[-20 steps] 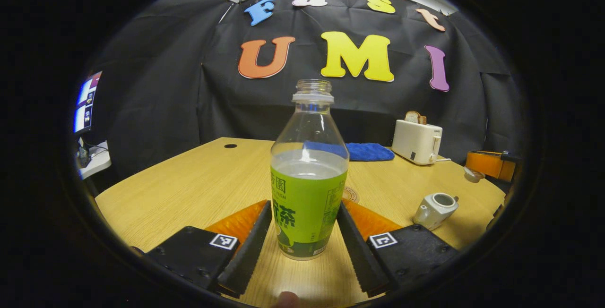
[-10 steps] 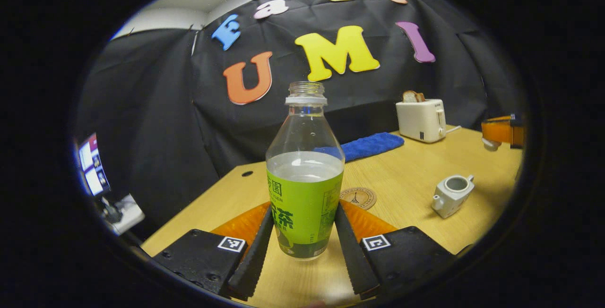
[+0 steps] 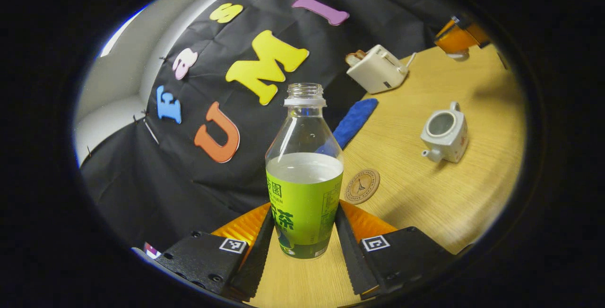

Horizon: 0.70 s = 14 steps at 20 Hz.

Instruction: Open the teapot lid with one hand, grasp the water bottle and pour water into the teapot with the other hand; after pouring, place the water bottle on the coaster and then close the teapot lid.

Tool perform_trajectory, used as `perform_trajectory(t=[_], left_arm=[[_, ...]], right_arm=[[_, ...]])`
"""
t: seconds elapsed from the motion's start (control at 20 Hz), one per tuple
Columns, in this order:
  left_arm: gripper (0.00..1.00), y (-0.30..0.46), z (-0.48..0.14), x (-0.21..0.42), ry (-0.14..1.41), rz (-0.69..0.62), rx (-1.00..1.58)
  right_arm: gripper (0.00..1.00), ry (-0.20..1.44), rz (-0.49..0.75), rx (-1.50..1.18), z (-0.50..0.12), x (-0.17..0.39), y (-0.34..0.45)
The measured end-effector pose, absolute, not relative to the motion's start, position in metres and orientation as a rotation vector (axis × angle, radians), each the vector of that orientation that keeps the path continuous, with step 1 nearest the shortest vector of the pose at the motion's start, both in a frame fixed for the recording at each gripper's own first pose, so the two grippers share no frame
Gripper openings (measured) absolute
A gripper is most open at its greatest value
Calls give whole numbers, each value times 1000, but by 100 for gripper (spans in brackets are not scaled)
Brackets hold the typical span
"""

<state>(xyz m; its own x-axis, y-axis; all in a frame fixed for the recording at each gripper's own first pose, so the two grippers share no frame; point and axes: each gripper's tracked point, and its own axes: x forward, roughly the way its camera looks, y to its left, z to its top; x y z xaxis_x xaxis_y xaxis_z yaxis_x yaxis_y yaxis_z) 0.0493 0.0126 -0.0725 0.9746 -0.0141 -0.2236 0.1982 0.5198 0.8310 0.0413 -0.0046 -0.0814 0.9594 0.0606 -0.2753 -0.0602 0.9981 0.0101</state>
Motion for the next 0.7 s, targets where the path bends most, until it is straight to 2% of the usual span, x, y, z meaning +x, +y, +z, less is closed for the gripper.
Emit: perform_trajectory(t=[0.45, 0.5, 0.7], left_arm=[[73, -9, -105, 51, 259, -237, 1397], [70, -9, -107, 52, 268, -240, 1432], [73, -17, -108, 56, 283, -257, 1527]], right_arm=[[0, 273, 54, 1, -82, 33, -20], [0, 270, 54, 1, -81, 33, -21], [0, 266, 57, -2, -81, 34, -24]])
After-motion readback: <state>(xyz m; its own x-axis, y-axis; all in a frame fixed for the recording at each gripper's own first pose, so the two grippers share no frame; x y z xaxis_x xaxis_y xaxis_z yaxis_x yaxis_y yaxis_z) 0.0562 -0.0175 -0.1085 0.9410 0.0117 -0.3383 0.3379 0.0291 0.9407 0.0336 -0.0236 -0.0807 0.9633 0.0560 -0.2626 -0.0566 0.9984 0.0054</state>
